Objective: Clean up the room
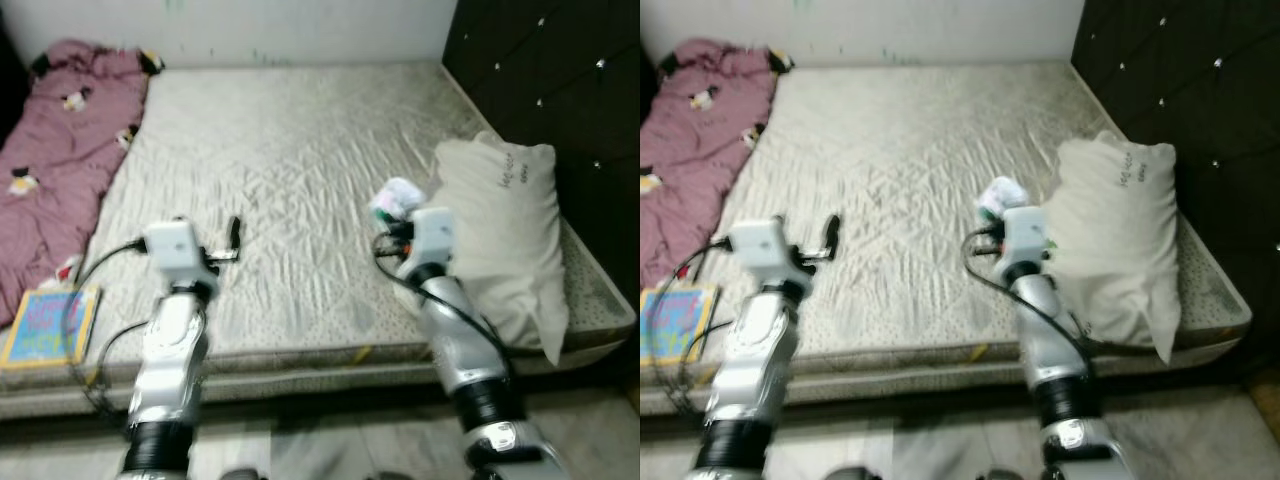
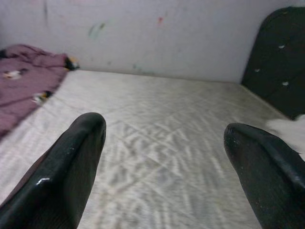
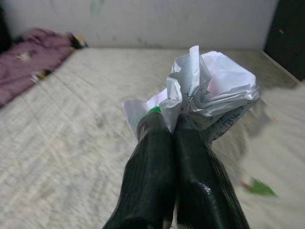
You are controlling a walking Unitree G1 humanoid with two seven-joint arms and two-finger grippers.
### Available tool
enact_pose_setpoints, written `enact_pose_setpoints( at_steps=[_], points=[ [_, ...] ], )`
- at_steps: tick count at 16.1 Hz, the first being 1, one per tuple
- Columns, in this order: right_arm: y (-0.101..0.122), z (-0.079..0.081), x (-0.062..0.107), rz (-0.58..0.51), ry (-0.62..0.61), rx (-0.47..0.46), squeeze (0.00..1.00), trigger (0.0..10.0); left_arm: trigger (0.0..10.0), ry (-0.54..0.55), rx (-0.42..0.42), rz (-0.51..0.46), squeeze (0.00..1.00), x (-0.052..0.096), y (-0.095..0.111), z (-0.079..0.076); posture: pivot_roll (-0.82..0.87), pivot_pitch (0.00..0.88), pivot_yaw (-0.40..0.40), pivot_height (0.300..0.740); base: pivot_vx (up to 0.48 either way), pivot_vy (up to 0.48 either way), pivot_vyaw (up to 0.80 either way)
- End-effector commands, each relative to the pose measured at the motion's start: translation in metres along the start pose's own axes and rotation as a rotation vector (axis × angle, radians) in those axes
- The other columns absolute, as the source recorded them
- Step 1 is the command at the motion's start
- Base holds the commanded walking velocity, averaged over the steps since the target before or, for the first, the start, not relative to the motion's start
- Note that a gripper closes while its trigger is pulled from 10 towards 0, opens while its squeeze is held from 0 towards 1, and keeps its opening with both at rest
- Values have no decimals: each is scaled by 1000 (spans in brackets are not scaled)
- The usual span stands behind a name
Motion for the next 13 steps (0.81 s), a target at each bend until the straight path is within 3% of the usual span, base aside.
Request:
enact_pose_setpoints(
  at_steps=[1, 4, 7, 9, 13],
  points=[
    [2, 2, -1, -7, 2, -10, 0, 10000, 10000, 20, -8, 0, 0, 1, 0, 8, 7, 0, 14, 740, 0, 0, 0],
    [2, 2, -1, -5, 2, -9, 0, 10000, 10000, 27, -15, 12, 0, 1, -2, 8, 10, 0, 13, 740, 0, 0, 0],
    [1, 2, -2, -3, 2, -9, 0, 10000, 10000, 66, -9, 51, 0, 0, -9, 15, 13, 0, 15, 740, 0, 0, -800],
    [2, 2, -2, -4, 2, -10, 0, 10000, 10000, 46, 6, 33, 0, -1, -6, 12, 9, 0, 15, 740, 0, 480, -525],
    [2, 2, -2, -4, 1, -10, 0, 10000, 10000, 52, 29, 28, 0, -1, -5, 13, 7, 0, 13, 740, 0, 480, 0]
  ],
)
Point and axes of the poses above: a point about 5 cm out from each wrist's last joint towards the gripper, its own x axis pointing back from the gripper into the wrist, its own y axis along the axis of the wrist's last joint, z = x × y, the point moved 6 cm from there along -x, pointing out of the wrist towards the gripper, and after that the axes turned 10 degrees about -x, right-handed, at the moved point
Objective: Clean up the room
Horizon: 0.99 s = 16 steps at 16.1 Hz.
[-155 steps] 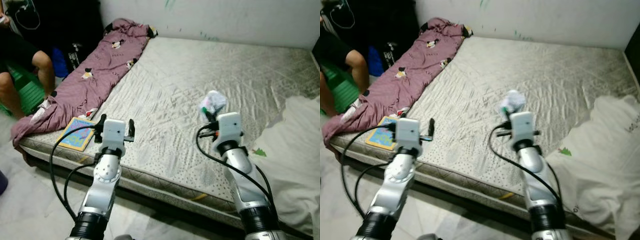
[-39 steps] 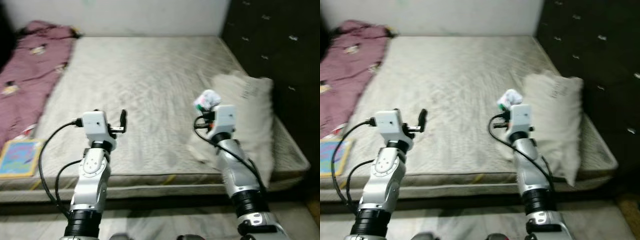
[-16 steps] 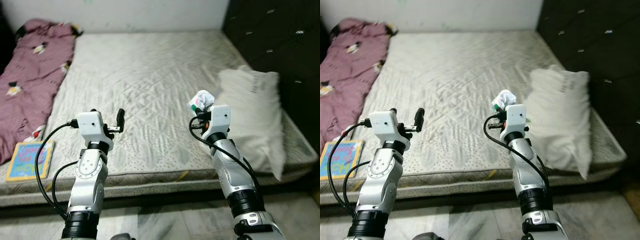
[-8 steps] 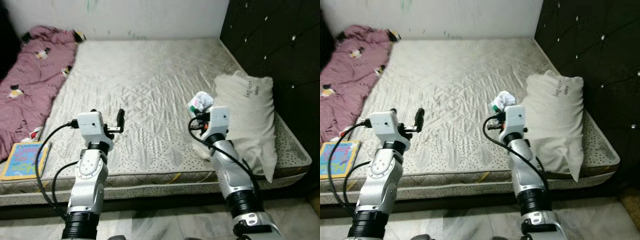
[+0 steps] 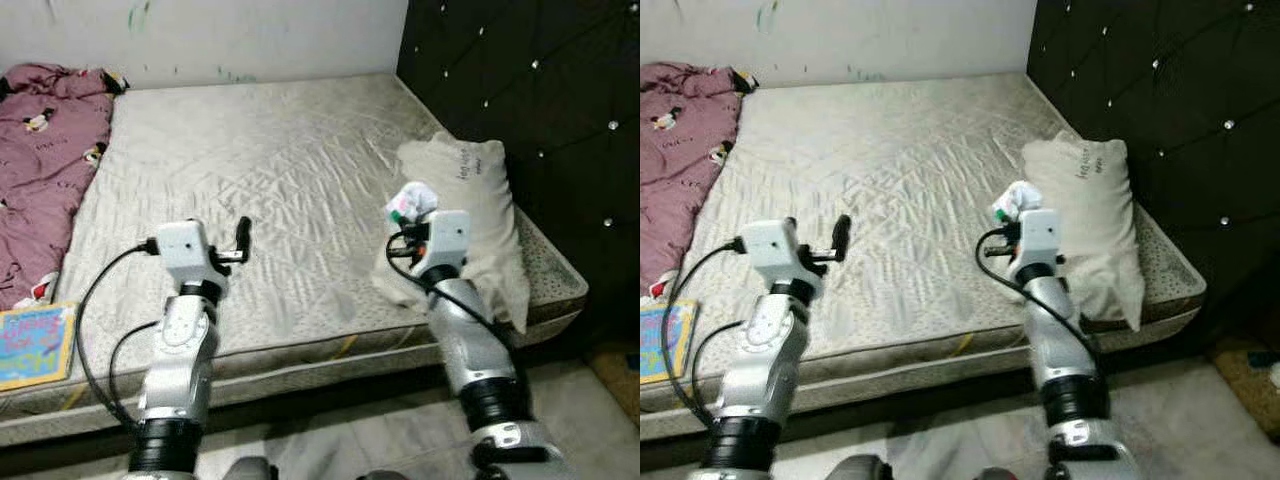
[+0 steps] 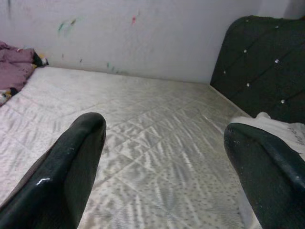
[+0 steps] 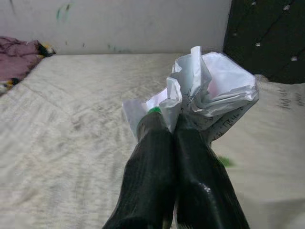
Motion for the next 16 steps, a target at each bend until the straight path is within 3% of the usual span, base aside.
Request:
enact_pose_setpoints(
  at_steps=[1, 8, 10, 11, 16],
  points=[
    [5, 4, -2, -13, 13, 7, 0, 10000, 10000, 12, 0, -5, 0, -1, 3, 5, 9, 0, 12, 740, 0, 480, 0],
    [4, 4, -2, -9, 19, 10, 0, 10000, 10000, 39, -29, -7, 0, 0, 4, 11, 11, 0, 9, 740, 0, 480, 0],
    [3, 5, -2, -7, 20, 10, 0, 10000, 10000, 36, -87, -32, 0, 0, 7, 15, 7, 0, 13, 740, 0, 480, 0],
    [2, 5, -2, -6, 20, 10, 0, 10000, 10000, 46, -142, -52, 0, 0, 10, 19, 7, 0, 13, 740, 0, 0, 0],
    [2, 5, -3, -7, 22, 13, 0, 10000, 10000, 20, -91, -76, 0, 3, 14, 21, 10, 0, 13, 740, 185, 0, 0]
  ],
)
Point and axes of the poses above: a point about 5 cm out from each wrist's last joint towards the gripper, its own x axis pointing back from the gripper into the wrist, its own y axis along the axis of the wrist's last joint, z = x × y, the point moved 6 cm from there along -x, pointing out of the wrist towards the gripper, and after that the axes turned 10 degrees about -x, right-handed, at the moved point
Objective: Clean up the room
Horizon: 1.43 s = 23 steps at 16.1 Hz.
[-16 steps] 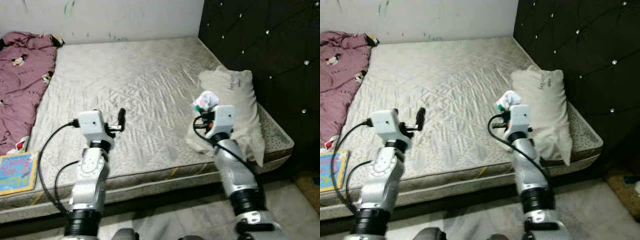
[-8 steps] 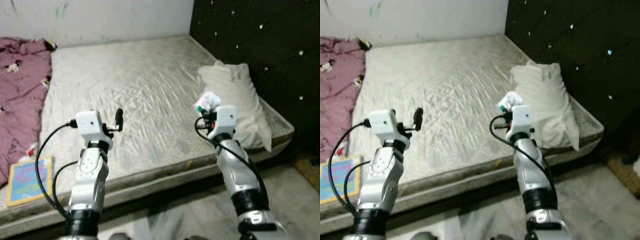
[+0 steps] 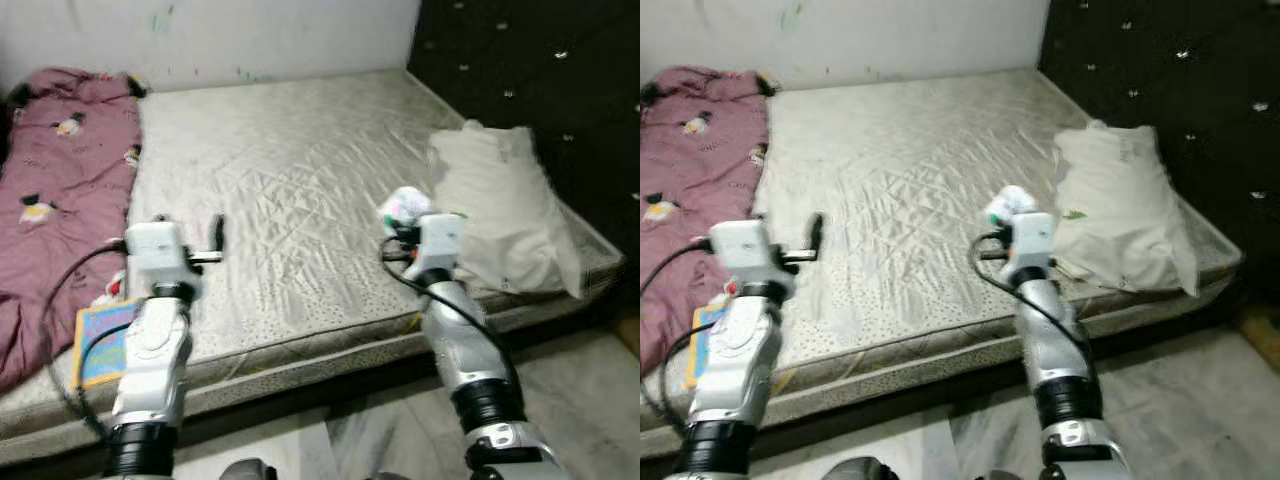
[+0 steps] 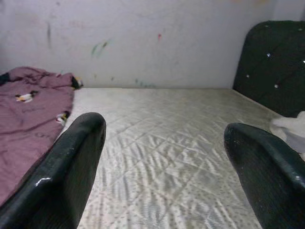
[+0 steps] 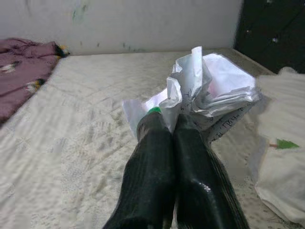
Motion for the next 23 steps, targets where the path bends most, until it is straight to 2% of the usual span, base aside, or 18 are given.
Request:
enact_pose_setpoints(
  at_steps=[1, 11, 12, 19, 20, 23],
  points=[
    [8, -3, -2, -19, -2, 14, 0, 10000, 10000, -24, 5, -32, 0, -2, 8, -8, 10, 0, 11, 740, 364, 0, 0],
    [8, -4, -1, -22, -6, 14, 0, 10000, 10000, -38, 22, -36, 0, 0, 7, -13, 10, 0, 12, 740, 402, 0, 0],
    [8, -5, -1, -22, -7, 13, 0, 10000, 10000, 17, -24, -8, 0, -2, 3, -9, 10, 0, 12, 740, 0, 0, 0],
    [7, -6, -1, -22, -10, 16, 0, 10000, 10000, 48, 10, 62, 0, -1, -10, -3, 14, 0, 15, 740, 0, 0, 0],
    [8, -2, -1, -24, 8, 40, 0, 10000, 10000, 48, 35, 70, 0, -1, -12, -2, 15, 0, 14, 740, 0, 0, 800],
    [7, -3, -2, -23, 2, 32, 0, 10000, 10000, 48, 34, 84, 0, 0, -16, -1, 18, 0, 15, 740, 0, 444, 681]
  ],
)
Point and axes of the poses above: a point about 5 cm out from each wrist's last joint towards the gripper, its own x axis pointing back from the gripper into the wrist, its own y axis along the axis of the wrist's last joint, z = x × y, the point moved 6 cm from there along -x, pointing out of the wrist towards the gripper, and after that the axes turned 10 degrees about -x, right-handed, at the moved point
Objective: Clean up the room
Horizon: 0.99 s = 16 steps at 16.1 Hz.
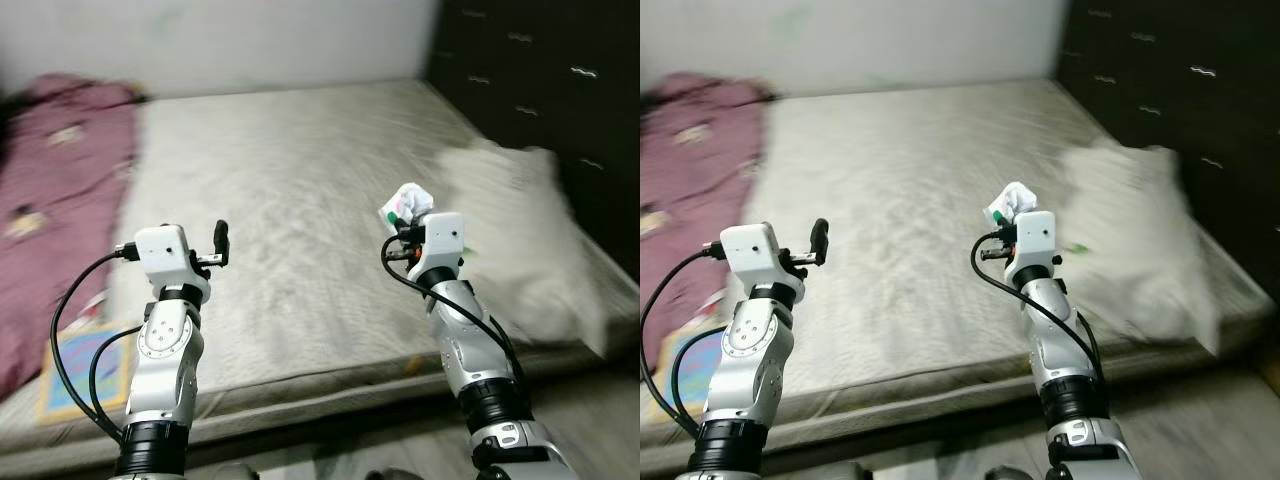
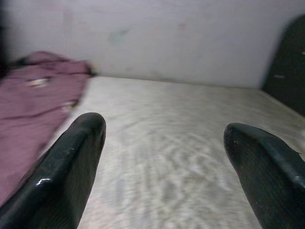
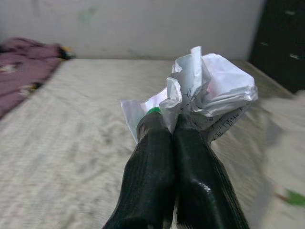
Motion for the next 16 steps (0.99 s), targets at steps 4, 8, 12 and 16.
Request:
enact_pose_setpoints(
  at_steps=[4, 8, 12, 16],
  points=[
    [-1, 4, -3, 6, 12, -2, 0, 10000, 10000, 12, -15, 16, 0, -2, -4, 4, 15, 0, 13, 740, 0, 480, 0],
    [-3, 3, -5, 17, 13, 7, 0, 10000, 10000, 12, -15, 15, 0, -4, -4, 3, 12, 0, 10, 740, 0, 480, 0],
    [-5, 3, -8, 24, 17, 22, 0, 10000, 10000, 29, -20, 13, 0, -9, -4, 5, 13, 0, 7, 740, 0, 480, 0],
    [-6, 7, -11, 18, 37, 62, 0, 10000, 10000, 49, -29, 18, 0, -13, -8, 10, 13, 0, 11, 740, 0, 480, 0]
  ],
)
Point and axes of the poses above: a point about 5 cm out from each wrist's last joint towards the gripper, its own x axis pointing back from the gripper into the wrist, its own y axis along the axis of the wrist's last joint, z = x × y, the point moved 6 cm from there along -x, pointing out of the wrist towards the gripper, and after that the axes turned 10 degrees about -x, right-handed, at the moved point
